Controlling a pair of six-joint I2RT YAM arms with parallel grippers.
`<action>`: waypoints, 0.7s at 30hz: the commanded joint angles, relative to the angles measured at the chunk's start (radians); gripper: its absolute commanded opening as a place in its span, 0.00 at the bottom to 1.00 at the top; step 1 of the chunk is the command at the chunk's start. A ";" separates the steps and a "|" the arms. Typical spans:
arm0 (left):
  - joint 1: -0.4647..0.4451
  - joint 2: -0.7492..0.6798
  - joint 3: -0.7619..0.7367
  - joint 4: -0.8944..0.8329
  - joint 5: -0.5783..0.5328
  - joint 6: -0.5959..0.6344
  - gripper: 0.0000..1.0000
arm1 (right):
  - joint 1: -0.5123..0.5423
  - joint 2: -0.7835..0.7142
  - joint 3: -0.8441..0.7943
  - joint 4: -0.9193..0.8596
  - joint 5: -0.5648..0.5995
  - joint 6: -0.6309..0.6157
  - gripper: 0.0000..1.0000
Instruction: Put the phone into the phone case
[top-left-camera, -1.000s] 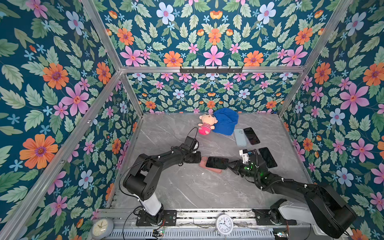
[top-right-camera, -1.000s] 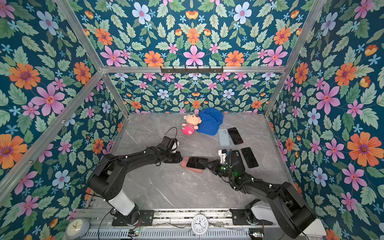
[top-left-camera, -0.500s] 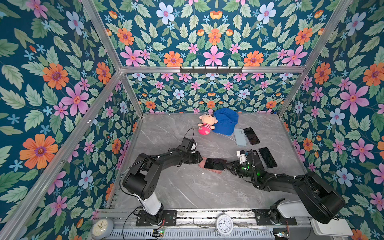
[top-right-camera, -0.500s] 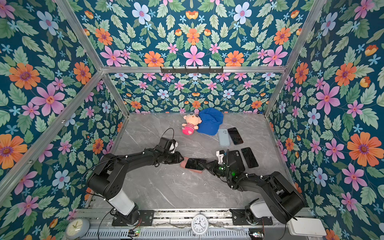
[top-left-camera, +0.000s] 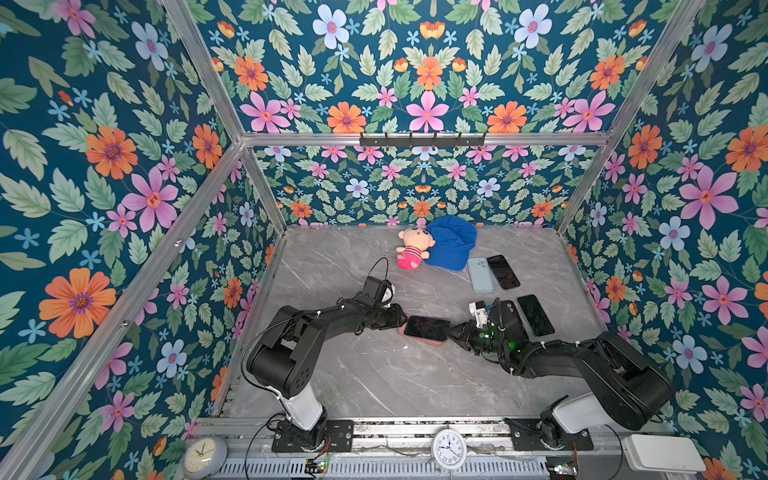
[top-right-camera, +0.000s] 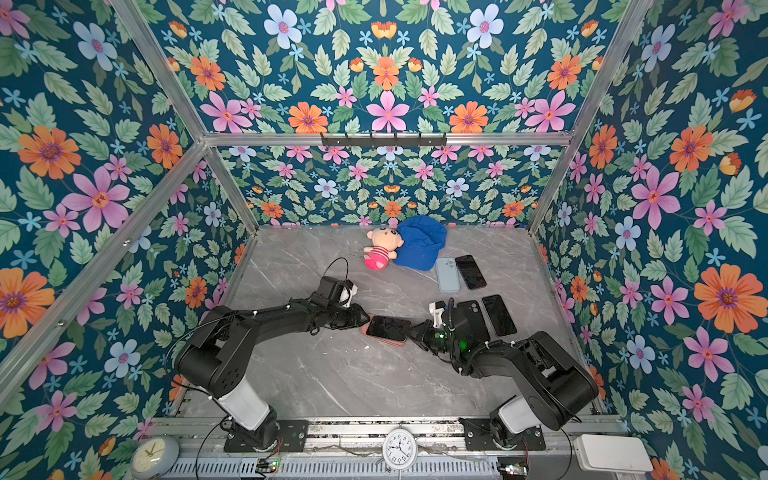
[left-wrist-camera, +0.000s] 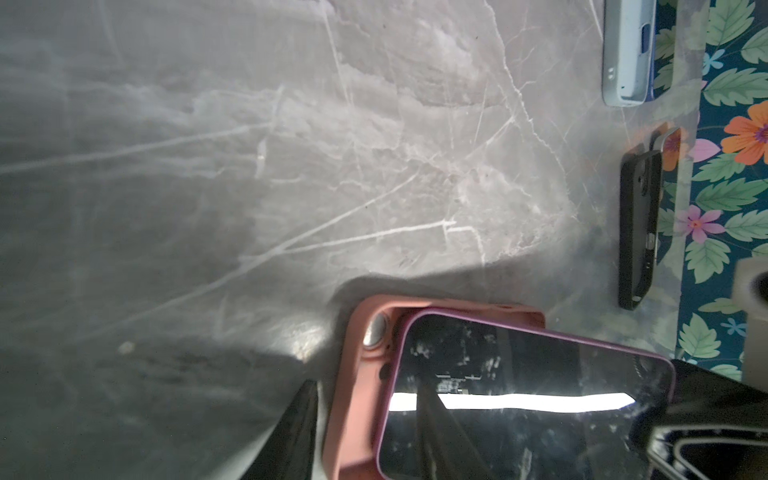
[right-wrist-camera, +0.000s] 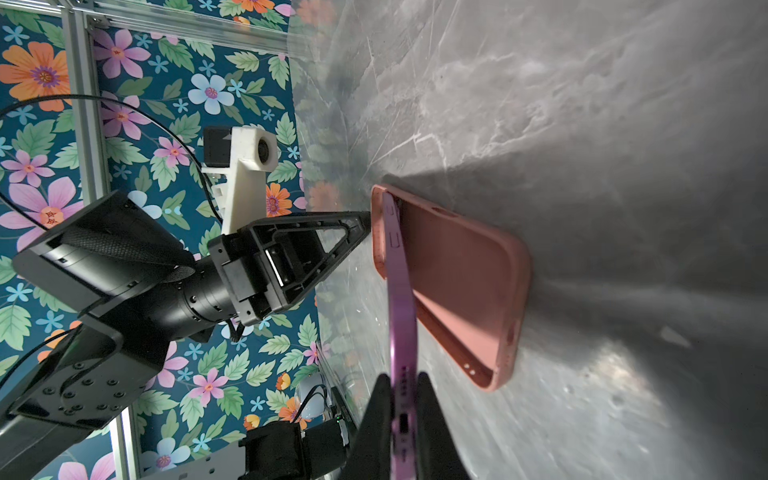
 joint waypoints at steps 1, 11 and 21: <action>0.001 0.003 0.005 0.016 0.014 -0.002 0.42 | 0.001 0.007 0.020 -0.038 -0.014 0.007 0.15; 0.001 0.004 0.005 0.021 0.026 0.001 0.41 | 0.000 0.032 0.087 -0.167 -0.063 -0.007 0.29; 0.001 -0.004 -0.008 0.038 0.039 -0.005 0.41 | 0.001 0.080 0.140 -0.209 -0.097 -0.006 0.29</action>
